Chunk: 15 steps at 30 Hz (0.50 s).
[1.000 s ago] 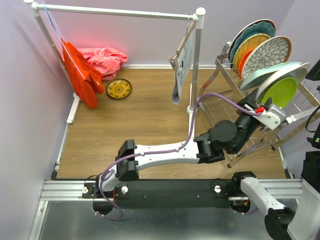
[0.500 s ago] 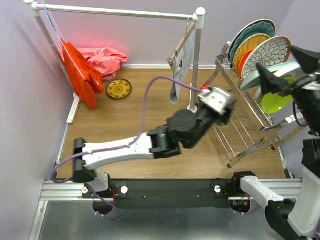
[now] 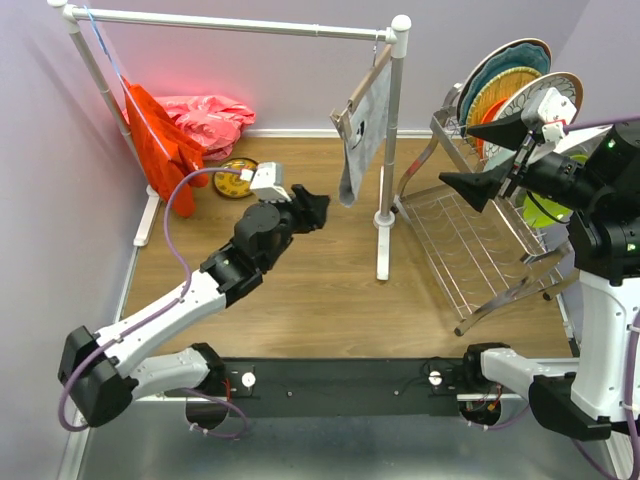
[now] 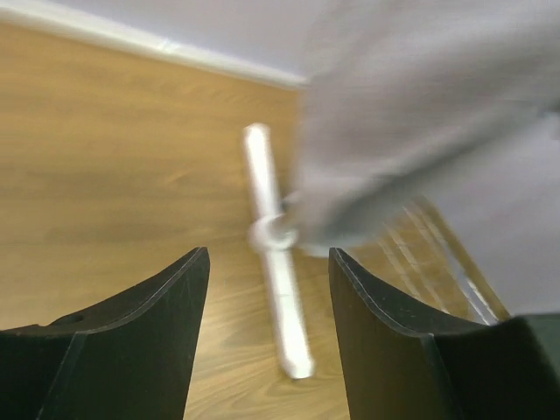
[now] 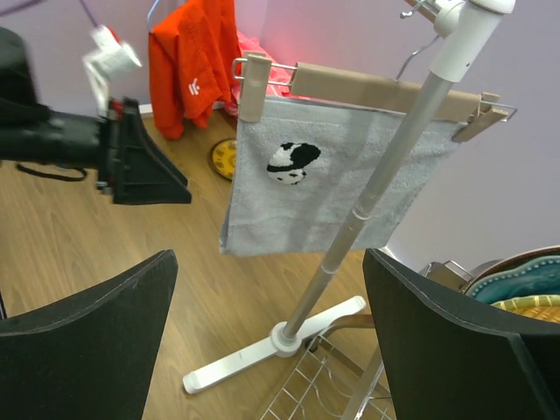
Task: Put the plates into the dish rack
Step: Grab a plate with the left arm
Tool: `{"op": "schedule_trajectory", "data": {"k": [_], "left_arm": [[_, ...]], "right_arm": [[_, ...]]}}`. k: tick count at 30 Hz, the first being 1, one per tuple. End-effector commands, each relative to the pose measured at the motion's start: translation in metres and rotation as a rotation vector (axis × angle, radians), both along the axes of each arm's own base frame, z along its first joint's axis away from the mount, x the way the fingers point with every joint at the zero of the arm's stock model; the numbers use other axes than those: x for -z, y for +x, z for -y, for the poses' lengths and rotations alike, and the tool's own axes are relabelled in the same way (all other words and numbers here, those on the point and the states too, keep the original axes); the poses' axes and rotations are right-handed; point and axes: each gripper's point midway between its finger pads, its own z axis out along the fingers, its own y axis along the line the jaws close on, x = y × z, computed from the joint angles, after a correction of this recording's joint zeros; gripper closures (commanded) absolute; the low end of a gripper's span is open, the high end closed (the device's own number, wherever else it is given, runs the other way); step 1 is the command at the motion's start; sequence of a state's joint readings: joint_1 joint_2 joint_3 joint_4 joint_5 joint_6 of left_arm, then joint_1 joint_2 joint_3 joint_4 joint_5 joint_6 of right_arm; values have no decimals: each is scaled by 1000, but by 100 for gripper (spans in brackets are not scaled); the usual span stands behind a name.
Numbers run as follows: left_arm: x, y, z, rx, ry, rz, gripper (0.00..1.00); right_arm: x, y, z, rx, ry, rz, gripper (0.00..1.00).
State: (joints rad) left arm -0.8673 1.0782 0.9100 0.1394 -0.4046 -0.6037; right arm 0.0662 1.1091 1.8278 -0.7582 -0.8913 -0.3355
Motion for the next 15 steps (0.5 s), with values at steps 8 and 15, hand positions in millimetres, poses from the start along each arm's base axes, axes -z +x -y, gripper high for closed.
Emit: {"op": "schedule_trajectory", "data": {"k": [8,15], "left_arm": [[140,105,-113,-321,-351,-349,33],[207,168,-155,-582,-535,-543,32]], "right_arm": [[-12,-4,7,67,33,3,3],[-13,-2,16,137,40,20,2]]}}
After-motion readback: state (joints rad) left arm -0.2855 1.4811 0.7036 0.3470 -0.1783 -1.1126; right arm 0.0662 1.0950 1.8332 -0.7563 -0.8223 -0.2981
